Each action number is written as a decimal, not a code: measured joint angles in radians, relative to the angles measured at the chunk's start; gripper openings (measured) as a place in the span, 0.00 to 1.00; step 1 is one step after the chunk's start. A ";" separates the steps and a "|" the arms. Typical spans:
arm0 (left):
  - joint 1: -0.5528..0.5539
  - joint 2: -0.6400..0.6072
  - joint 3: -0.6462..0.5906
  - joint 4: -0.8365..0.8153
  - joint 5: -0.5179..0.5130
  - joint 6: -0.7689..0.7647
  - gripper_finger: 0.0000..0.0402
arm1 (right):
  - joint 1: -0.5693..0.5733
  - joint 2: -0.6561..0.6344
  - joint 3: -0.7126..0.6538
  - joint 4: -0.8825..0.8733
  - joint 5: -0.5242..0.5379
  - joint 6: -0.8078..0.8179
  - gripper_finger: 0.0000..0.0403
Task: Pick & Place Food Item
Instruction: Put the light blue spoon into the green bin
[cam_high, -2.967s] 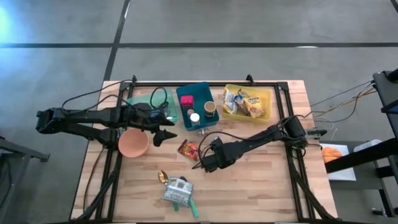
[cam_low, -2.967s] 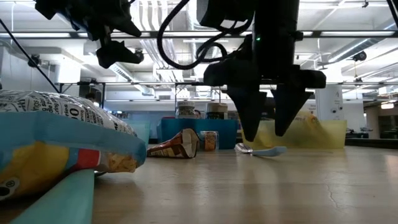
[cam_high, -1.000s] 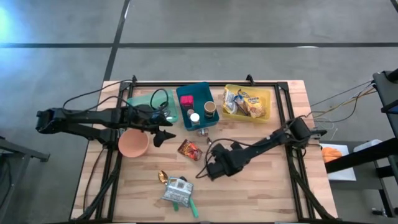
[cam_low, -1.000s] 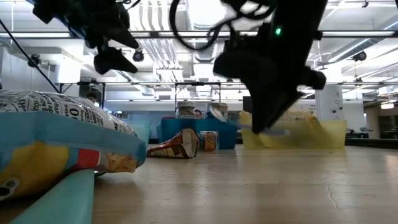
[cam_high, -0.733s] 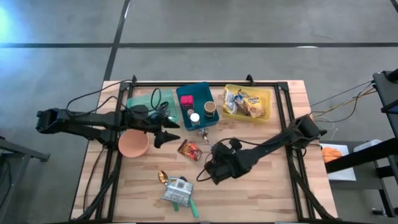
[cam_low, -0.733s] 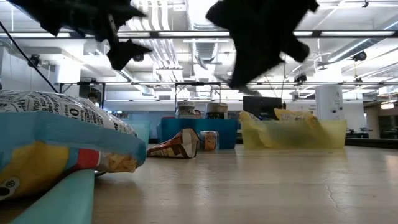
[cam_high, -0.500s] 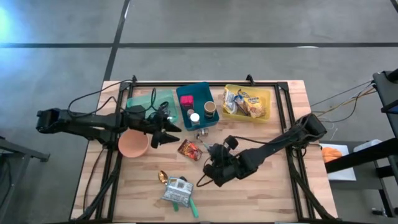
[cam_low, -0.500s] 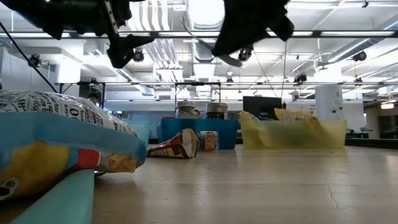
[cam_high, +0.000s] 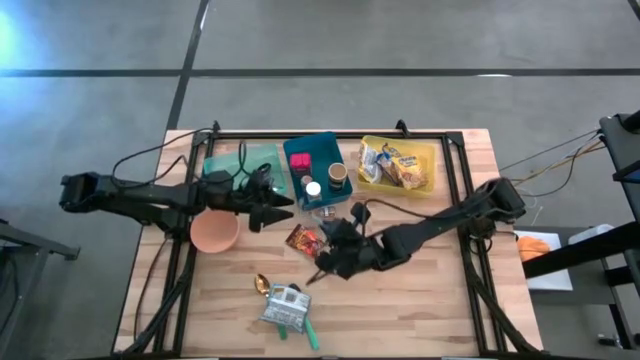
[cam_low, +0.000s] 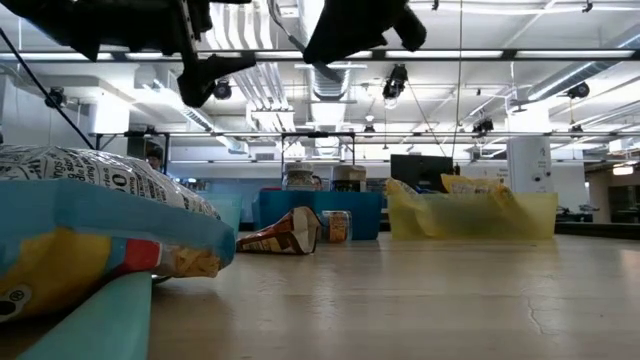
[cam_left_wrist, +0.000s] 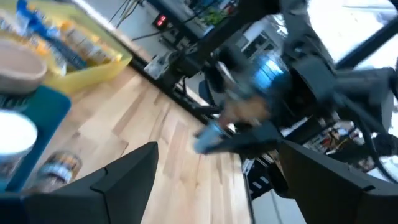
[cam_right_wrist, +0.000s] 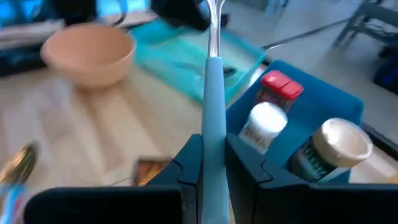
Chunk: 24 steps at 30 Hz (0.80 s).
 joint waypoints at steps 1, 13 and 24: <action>-0.009 0.000 0.000 0.009 -0.008 0.022 0.85 | -0.014 0.000 0.000 0.016 0.007 -0.002 0.08; -0.125 0.006 0.000 0.160 -0.239 0.215 0.85 | -0.099 0.034 -0.003 0.291 -0.041 -0.215 0.08; -0.133 0.103 0.000 0.238 -0.255 0.239 0.82 | -0.102 0.040 -0.005 0.383 -0.115 -0.282 0.08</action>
